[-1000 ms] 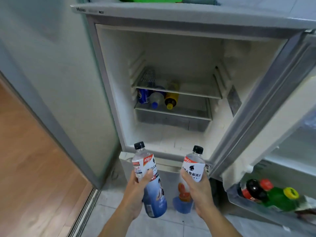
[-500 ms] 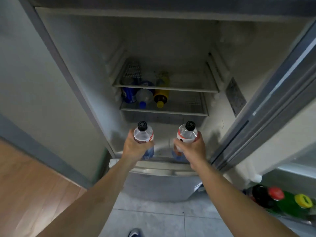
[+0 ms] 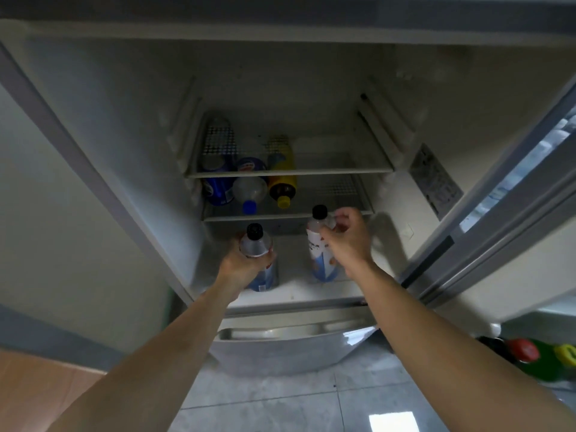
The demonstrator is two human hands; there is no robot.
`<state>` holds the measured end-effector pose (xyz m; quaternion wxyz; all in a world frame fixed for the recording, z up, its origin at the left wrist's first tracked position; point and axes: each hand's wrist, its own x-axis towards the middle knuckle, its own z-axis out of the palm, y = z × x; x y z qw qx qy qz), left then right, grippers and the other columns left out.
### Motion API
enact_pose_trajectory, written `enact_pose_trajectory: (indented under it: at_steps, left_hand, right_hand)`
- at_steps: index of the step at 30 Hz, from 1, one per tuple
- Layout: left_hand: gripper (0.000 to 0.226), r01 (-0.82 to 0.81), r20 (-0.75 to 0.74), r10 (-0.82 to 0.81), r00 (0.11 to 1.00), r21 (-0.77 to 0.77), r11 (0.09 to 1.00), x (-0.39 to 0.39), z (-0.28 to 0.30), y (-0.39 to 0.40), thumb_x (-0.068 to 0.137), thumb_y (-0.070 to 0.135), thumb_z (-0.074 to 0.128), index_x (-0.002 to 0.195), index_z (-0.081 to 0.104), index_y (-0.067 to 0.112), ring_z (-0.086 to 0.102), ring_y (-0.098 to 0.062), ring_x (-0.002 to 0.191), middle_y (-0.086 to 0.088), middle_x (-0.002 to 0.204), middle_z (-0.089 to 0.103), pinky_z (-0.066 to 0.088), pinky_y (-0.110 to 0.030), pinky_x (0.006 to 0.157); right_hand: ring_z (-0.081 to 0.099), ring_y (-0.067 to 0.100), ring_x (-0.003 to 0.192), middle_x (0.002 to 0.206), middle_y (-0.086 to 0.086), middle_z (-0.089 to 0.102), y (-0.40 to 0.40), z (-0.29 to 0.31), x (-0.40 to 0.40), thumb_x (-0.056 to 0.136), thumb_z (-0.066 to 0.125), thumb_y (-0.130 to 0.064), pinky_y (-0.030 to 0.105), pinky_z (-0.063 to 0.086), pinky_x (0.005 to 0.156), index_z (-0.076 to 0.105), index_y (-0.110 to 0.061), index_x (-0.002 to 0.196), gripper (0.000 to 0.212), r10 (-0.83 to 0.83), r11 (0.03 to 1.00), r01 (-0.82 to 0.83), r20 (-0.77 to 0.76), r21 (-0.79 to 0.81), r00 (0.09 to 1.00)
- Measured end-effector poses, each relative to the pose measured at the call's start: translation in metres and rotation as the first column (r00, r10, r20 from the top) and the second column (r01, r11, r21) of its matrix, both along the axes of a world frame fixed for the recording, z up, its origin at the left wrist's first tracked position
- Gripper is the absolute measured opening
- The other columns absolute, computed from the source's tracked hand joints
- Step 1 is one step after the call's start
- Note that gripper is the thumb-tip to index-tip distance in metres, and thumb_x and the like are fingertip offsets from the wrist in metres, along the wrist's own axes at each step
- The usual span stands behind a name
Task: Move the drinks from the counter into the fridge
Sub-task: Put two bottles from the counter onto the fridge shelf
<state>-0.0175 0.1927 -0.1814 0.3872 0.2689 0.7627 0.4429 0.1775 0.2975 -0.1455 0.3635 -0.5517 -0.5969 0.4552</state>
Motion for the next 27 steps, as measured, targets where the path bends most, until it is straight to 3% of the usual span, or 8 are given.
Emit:
enact_pose_trajectory:
  at_steps: [4,6,8,11,15,18,22,27]
  left_hand:
    - [0.077,0.153,-0.043,-0.156,0.987,-0.052,0.987,-0.010,0.006,0.009,0.071,0.029,0.086,0.133,0.041,0.021,0.055,-0.018,0.107,0.000,0.125,0.055,0.046,-0.032,0.088]
    - [0.083,0.218,-0.087,-0.219,0.972,-0.025,0.976,-0.011,0.011,0.012,0.073,0.023,0.084,0.138,0.033,0.025,0.050,-0.016,0.109,0.002,0.125,0.052,0.043,-0.031,0.088]
    - [0.082,0.278,-0.186,-0.271,0.945,0.017,0.960,-0.012,0.016,0.015,0.074,0.020,0.082,0.138,0.031,0.031,0.048,-0.014,0.112,0.006,0.122,0.049,0.043,-0.030,0.089]
    - [0.055,0.295,-0.292,-0.263,0.919,0.068,0.953,-0.012,0.018,0.020,0.074,0.023,0.082,0.115,0.047,0.031,0.057,-0.016,0.106,0.009,0.107,0.057,0.049,-0.029,0.085]
    - [0.040,0.254,-0.203,-0.245,0.948,0.020,0.967,-0.015,0.012,0.016,0.077,0.031,0.080,0.105,0.052,0.031,0.060,-0.018,0.106,0.003,0.109,0.064,0.052,-0.038,0.092]
    - [0.044,0.223,-0.192,-0.211,0.958,0.041,0.974,-0.013,0.012,0.014,0.078,0.030,0.080,0.114,0.055,0.023,0.061,-0.020,0.107,-0.001,0.113,0.064,0.051,-0.042,0.096]
    - [0.051,0.158,-0.178,-0.145,0.973,0.060,0.986,-0.013,0.006,0.008,0.078,0.035,0.079,0.120,0.054,0.019,0.060,-0.021,0.108,-0.003,0.115,0.064,0.051,-0.043,0.096]
    - [0.064,0.145,-0.187,-0.147,0.971,-0.024,0.989,-0.012,0.002,0.009,0.076,0.046,0.078,0.128,0.048,0.026,0.056,-0.023,0.117,-0.001,0.126,0.060,0.048,-0.045,0.101]
  right_hand:
    - [0.055,0.017,0.108,0.123,-0.006,0.046,0.011,0.015,-0.019,0.071,0.081,-0.055,0.028,0.056,0.077,0.041,-0.033,0.142,0.085,0.176,0.975,-0.212,0.332,0.073,0.927]
    - [0.058,0.027,0.115,0.137,0.006,0.046,0.016,0.016,-0.032,0.073,0.074,-0.063,0.032,0.056,0.083,0.044,-0.026,0.144,0.086,0.200,0.961,-0.271,0.529,0.058,0.825]
    - [0.065,0.033,0.106,0.133,0.010,0.054,0.022,0.015,-0.039,0.078,0.067,-0.065,0.039,0.061,0.078,0.052,-0.022,0.137,0.075,0.230,0.958,-0.286,0.646,-0.019,0.728]
    - [0.062,0.036,0.110,0.131,0.012,0.054,0.029,0.006,-0.041,0.079,0.070,-0.061,0.042,0.057,0.084,0.049,-0.021,0.135,0.072,0.200,0.965,-0.262,0.707,-0.021,0.679]
    - [0.061,0.029,0.114,0.129,0.008,0.059,0.017,-0.026,-0.050,0.072,0.082,-0.048,0.042,0.055,0.091,0.046,-0.023,0.135,0.077,0.345,0.918,-0.384,0.671,-0.096,0.657]
    - [0.061,0.024,0.112,0.130,0.004,0.059,0.003,-0.058,-0.060,0.075,0.082,-0.043,0.040,0.053,0.090,0.043,-0.028,0.140,0.077,0.419,0.874,-0.468,0.693,-0.133,0.586]
    - [0.049,0.032,0.126,0.138,0.007,0.052,0.002,-0.085,-0.072,0.081,0.073,-0.043,0.048,0.040,0.104,0.035,-0.028,0.146,0.076,0.339,0.829,-0.550,0.871,-0.098,0.356]
    - [0.041,0.039,0.135,0.150,0.012,0.037,0.007,-0.093,-0.084,0.084,0.070,-0.048,0.062,0.030,0.110,0.020,-0.028,0.153,0.087,0.302,0.859,-0.491,0.918,-0.146,0.256]
